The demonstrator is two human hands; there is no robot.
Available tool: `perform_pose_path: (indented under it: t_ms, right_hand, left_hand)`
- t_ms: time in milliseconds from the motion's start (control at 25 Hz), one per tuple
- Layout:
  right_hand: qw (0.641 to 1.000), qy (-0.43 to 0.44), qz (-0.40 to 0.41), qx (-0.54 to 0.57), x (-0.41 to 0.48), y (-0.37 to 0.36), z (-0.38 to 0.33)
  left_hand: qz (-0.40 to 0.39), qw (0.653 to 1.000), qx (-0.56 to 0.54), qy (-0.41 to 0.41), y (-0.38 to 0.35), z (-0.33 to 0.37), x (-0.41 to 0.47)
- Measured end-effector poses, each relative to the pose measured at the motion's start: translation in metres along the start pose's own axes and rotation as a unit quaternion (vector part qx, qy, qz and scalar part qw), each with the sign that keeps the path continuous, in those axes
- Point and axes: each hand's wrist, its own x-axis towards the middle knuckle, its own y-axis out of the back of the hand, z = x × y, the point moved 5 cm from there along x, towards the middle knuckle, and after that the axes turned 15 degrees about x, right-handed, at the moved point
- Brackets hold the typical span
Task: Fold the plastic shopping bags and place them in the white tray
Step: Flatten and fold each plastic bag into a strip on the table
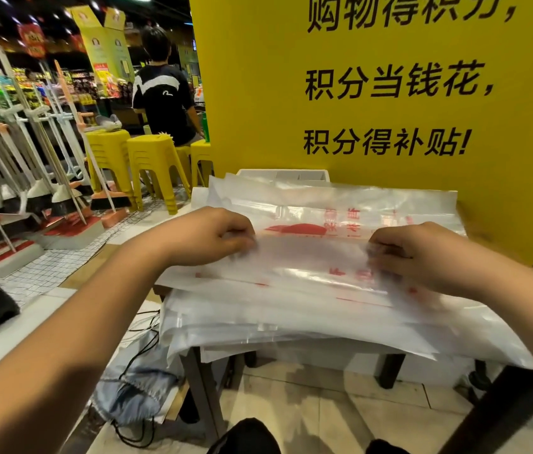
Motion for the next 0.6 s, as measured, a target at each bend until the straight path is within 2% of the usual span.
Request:
perform_pose_path:
  t_ms: [120, 360, 480, 600]
  right_hand:
    - [0.999, -0.033, -0.015, 0.020, -0.002, 0.005, 0.004]
    - [0.996, -0.089, -0.012, -0.015, -0.002, 0.003, 0.021]
    - [0.995, -0.100, -0.016, -0.025, -0.003, 0.002, 0.030]
    - [0.995, -0.095, -0.010, -0.032, -0.002, 0.007, 0.034]
  left_hand:
    - [0.006, 1.000, 0.016, 0.009, 0.000, -0.012, 0.005]
    - [-0.005, 0.997, 0.024, 0.074, -0.011, -0.048, 0.005]
    - [-0.017, 0.994, 0.029, 0.103, -0.008, -0.068, -0.002]
    - [0.010, 0.992, -0.007, 0.126, 0.002, -0.082, -0.011]
